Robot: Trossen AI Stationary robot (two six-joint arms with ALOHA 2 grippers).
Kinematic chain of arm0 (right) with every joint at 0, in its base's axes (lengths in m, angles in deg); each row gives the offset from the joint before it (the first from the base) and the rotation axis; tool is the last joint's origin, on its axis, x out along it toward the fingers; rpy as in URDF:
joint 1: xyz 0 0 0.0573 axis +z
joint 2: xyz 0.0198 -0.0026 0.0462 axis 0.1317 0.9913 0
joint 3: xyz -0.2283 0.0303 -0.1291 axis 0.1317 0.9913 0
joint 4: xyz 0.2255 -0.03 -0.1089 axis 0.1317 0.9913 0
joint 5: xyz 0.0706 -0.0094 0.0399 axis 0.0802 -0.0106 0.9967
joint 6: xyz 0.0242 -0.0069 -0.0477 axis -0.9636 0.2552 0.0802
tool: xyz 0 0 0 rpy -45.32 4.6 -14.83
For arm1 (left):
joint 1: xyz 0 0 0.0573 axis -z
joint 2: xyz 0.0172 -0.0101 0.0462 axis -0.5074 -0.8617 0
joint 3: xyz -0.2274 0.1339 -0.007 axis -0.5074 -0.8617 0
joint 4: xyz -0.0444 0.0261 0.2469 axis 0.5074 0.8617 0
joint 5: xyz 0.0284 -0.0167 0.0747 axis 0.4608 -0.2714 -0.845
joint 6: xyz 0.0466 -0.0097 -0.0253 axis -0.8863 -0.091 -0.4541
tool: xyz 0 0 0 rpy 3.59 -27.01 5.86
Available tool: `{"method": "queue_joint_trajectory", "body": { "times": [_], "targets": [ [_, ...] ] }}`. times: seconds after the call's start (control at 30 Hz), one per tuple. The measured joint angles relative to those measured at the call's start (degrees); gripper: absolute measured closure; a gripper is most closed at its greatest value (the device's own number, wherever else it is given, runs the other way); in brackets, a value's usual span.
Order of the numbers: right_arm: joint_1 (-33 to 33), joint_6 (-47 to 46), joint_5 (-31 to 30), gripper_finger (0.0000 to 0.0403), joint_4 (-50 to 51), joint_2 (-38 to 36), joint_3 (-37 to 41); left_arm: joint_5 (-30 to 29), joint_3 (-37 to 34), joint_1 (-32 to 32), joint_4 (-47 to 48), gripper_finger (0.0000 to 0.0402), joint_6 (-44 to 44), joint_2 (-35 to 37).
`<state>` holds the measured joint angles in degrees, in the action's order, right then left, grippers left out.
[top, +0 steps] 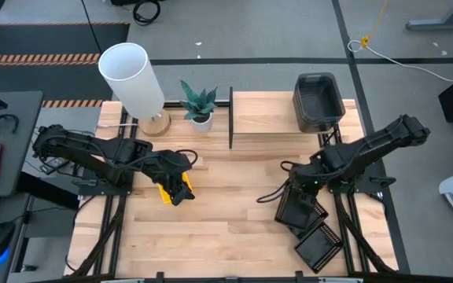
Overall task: Stack baskets on shelf by color
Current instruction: Stack the top left black bin on top of the top black bin
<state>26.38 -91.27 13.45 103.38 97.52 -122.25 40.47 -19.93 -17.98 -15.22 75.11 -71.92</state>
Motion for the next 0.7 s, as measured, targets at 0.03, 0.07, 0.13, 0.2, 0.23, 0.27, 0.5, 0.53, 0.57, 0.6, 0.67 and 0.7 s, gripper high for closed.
{"method": "queue_joint_trajectory", "body": {
  "times": [0.03,0.07,0.13,0.2,0.23,0.27,0.5,0.53,0.57,0.6,0.67,0.7],
  "targets": [
    [0.29,-0.02,0.2,0.0396,0.73,-0.1,0.36,0.0,0.0,0.0,0.0,0.023,0.0,0.0],
    [0.57,0.0,0.45,0.0396,1.62,-0.1,0.71,-0.01,0.0,0.0,0.0,0.023,0.0,0.0],
    [0.99,-0.05,0.53,0.0396,3.68,-0.08,1.58,-0.01,0.0,0.0,0.0,0.023,-0.02,-0.02],
    [1.12,-0.62,0.53,0.0396,4.53,-0.07,2.68,-0.01,0.0,0.0,0.0,0.023,-0.06,-0.02],
    [1.13,-1.21,0.53,0.0396,4.55,-0.07,3.23,-0.01,0.0,0.0,0.0,0.023,-0.05,-0.02],
    [1.13,-1.94,0.54,0.0396,4.53,-0.07,3.77,-0.01,0.0,0.0,0.0,0.023,0.0,-0.02],
    [1.85,-11.46,2.87,0.0396,0.84,0.06,6.97,-0.03,0.0,-0.02,0.0,0.023,0.35,-0.04],
    [2.18,-13.06,2.6,0.0396,0.79,0.12,6.99,-0.02,0.0,0.0,0.0,0.023,0.35,-0.04],
    [2.59,-14.8,2.13,0.0395,0.74,0.12,6.99,-0.03,0.0,0.0,0.0,0.023,0.35,-0.04],
    [3.02,-16.61,1.24,0.0395,0.75,0.12,7.01,-0.01,0.0,0.0,0.0,0.023,0.35,-0.04],
    [3.71,-19.66,0.45,0.0393,0.3,0.1,7.03,-0.02,0.0,0.0,0.0,0.023,0.35,-0.04],
    [4.08,-20.62,0.49,0.0393,-0.02,0.1,7.03,-0.02,0.0,-0.02,0.0,0.023,0.35,-0.04]
  ]
}}
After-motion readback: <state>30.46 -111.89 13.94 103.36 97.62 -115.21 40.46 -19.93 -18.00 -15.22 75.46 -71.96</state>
